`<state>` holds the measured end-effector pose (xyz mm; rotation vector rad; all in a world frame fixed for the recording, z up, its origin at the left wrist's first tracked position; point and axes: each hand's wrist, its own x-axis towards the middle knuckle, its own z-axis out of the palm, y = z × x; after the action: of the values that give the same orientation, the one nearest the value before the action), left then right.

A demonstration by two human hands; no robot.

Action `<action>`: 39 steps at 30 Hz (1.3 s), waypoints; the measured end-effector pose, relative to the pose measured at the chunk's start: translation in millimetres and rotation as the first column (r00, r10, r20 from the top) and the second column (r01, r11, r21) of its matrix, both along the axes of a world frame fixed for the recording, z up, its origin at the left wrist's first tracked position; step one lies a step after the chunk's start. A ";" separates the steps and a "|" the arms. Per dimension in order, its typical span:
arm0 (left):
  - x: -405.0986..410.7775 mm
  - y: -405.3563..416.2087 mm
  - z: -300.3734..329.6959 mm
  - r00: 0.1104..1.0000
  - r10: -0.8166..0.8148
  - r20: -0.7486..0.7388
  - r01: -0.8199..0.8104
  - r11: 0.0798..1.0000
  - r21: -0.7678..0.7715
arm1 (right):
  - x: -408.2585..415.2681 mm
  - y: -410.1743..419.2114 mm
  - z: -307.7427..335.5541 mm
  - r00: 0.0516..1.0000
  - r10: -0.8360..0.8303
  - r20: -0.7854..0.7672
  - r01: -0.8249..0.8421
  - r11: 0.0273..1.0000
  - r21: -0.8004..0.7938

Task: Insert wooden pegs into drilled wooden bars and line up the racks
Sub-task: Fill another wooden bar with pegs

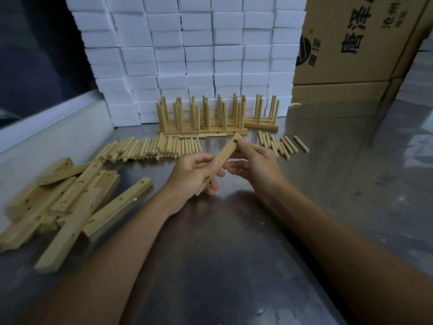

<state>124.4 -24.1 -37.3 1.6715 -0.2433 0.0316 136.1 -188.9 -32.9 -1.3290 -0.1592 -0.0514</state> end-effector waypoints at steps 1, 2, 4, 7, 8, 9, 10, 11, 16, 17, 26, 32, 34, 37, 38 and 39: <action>0.3 2.0 1.3 0.997 -0.047 -0.057 0.044 0.997 -0.056 | -0.1 -0.2 0.4 1.000 0.002 -0.006 -0.002 1.000 0.002; 0.4 4.2 2.6 0.988 -0.101 -0.115 0.087 0.988 -0.124 | -0.3 -0.4 1.0 1.000 0.007 -0.008 -0.007 1.000 0.004; 0.9 6.9 4.2 0.964 -0.184 -0.194 0.133 0.959 -0.248 | -0.4 -0.1 2.0 1.000 0.024 -0.005 -0.023 1.000 0.014; 4.3 8.8 3.5 0.958 -0.169 -0.233 0.068 0.920 -0.385 | 0.6 -0.2 2.2 1.000 0.020 0.003 -0.020 0.999 -0.028; 6.2 9.5 3.6 0.960 -0.147 -0.240 0.031 0.903 -0.428 | 1.3 -0.2 0.8 1.000 0.000 0.017 0.001 0.995 -0.095; 8.2 11.0 3.5 0.962 -0.126 -0.244 -0.004 0.883 -0.470 | 2.0 -0.5 -1.8 0.999 -0.024 0.044 0.032 0.981 -0.193; 10.6 12.2 3.4 0.963 -0.106 -0.247 -0.035 0.861 -0.508 | 2.9 -0.7 -5.3 0.996 -0.047 0.080 0.069 0.950 -0.303; 13.8 13.7 3.5 0.965 -0.084 -0.250 -0.068 0.838 -0.542 | 3.9 -0.7 -8.9 0.991 -0.064 0.115 0.105 0.909 -0.404; 31.3 26.7 3.7 0.959 0.072 -0.274 -0.245 0.700 -0.671 | 11.6 -0.9 -19.6 0.986 -0.071 0.153 0.154 0.748 -0.646; 34.6 29.1 2.6 0.951 0.093 -0.294 -0.277 0.679 -0.680 | 13.4 0.3 -19.8 0.987 -0.067 0.145 0.148 0.725 -0.672; 53.8 30.1 2.1 0.931 0.160 -0.327 -0.346 0.669 -0.658 | 70.6 53.5 -14.4 0.972 -0.132 0.197 0.226 0.268 -0.937; 59.4 33.8 -3.0 0.932 0.115 -0.343 -0.339 0.612 -0.715 | 106.1 81.1 -16.3 0.945 -0.229 0.234 0.282 0.206 -0.937; 61.1 34.5 -3.6 0.931 0.101 -0.350 -0.338 0.602 -0.723 | 114.5 86.8 -13.7 0.945 -0.252 0.210 0.266 0.213 -0.940; 62.3 34.8 -4.7 0.930 0.103 -0.354 -0.343 0.595 -0.727 | 122.1 91.5 -10.4 0.943 -0.265 0.200 0.261 0.220 -0.940; 62.4 34.7 -4.9 0.930 0.102 -0.353 -0.342 0.595 -0.727 | 123.6 92.6 -8.9 0.941 -0.274 0.196 0.263 0.231 -0.937; 62.6 34.5 -4.8 0.931 0.100 -0.352 -0.340 0.595 -0.729 | 125.1 93.2 -7.3 0.940 -0.286 0.186 0.261 0.250 -0.932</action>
<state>186.9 10.4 -42.1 0.7828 0.1957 0.0807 261.2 -95.7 -40.2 -2.6083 0.1157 -0.2841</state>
